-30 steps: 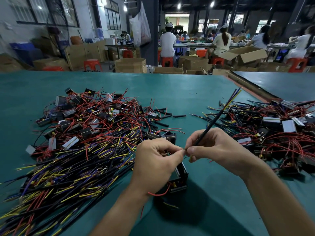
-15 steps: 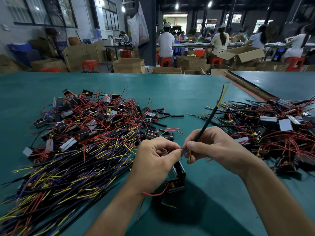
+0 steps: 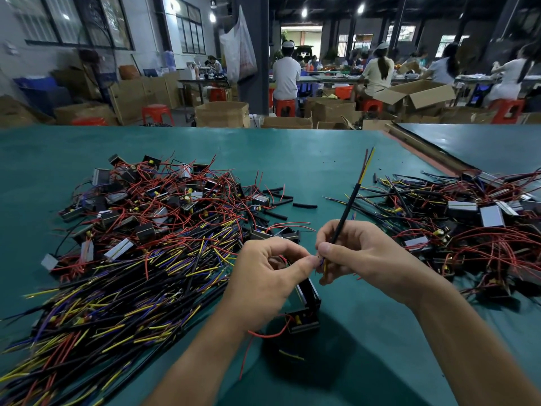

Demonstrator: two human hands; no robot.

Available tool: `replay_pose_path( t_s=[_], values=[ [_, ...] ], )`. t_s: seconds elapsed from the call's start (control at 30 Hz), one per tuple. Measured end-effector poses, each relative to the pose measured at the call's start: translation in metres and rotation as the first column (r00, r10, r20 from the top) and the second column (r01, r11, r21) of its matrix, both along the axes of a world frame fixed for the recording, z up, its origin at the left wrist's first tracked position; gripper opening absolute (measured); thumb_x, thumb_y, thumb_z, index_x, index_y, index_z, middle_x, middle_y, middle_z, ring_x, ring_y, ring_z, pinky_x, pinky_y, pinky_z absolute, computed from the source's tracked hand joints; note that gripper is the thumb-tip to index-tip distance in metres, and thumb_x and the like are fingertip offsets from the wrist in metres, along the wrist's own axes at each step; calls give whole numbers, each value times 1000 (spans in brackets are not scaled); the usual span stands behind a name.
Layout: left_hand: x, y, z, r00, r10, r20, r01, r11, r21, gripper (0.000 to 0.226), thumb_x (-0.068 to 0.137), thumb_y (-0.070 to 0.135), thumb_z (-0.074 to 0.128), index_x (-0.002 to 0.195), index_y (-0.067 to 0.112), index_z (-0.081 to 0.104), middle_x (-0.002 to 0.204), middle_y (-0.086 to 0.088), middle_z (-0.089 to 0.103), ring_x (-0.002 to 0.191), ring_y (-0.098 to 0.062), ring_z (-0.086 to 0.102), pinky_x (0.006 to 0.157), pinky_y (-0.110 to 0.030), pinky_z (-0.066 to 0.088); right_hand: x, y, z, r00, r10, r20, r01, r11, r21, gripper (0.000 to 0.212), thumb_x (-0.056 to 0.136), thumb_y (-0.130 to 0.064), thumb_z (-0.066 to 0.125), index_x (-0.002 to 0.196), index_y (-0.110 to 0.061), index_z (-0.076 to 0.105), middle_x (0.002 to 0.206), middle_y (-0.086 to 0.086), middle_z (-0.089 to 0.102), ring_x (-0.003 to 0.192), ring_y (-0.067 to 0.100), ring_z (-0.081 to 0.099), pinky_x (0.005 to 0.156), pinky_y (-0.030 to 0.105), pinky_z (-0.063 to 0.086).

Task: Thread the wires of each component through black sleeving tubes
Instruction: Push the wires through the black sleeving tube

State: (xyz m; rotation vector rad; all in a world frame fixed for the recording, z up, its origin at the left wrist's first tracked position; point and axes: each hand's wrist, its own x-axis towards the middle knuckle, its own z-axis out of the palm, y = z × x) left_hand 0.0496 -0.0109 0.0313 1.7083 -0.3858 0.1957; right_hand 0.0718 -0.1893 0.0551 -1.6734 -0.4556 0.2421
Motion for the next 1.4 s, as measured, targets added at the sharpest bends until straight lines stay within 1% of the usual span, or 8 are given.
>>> replay_pose_path(
  t_s=[0.17,0.27,0.47,0.63,0.83,0.97,1.17,1.4],
  values=[
    [1,-1,-3,996,78,50,-79,996,29,15,78,10,78,67,18,71,80,5,61,49,-8,39,48,-19,33,0,0,-1,1000,-12,13,12,1000,-3,10,90,1,60,82,-6,60,69,6,65,57,17,62,62,26,56],
    [1,-1,-4,993,92,68,-95,994,45,11,77,10,80,71,18,75,88,3,62,53,-10,42,52,-22,37,1,0,-1,1000,0,8,0,1000,0,9,90,1,60,84,-5,59,69,3,66,59,16,64,64,26,57],
    [0,0,-5,972,71,223,-95,991,99,7,76,14,75,80,19,78,80,6,70,65,-23,62,59,-38,49,0,0,-2,999,0,-43,3,998,64,10,84,-6,64,90,-5,57,68,6,63,58,17,64,64,29,58],
    [-1,1,-5,934,84,348,-138,982,132,9,78,12,76,84,19,80,80,12,74,71,-13,69,62,-36,53,2,0,-2,988,4,-154,14,994,111,26,73,-17,70,92,-6,56,67,13,61,54,18,63,62,32,58],
    [-3,0,-4,886,104,453,-212,958,194,9,79,9,74,85,14,78,81,10,73,74,-3,67,67,-24,52,4,-2,-1,987,-22,-157,36,996,81,23,69,-19,74,83,-5,63,63,6,62,52,15,60,66,36,61],
    [-3,2,-3,846,76,528,-239,939,248,8,78,9,75,85,12,77,82,7,73,75,-8,67,68,-30,53,2,-3,-1,983,21,-185,-1,994,107,20,68,-19,74,80,-6,65,63,6,62,51,15,59,62,32,59],
    [-4,2,-4,828,75,556,-257,932,257,6,78,11,77,83,15,76,79,9,72,71,-7,65,64,-29,51,3,-4,0,965,80,-248,-47,989,138,13,73,-18,72,78,-9,65,61,5,62,50,12,58,60,31,57],
    [-6,0,-2,855,112,506,-251,944,215,11,75,8,79,77,18,76,68,23,62,57,8,52,57,-10,37,5,-5,-3,951,129,-282,-80,981,179,9,77,-15,72,80,-12,64,65,6,62,51,11,58,63,32,58]
  ],
)
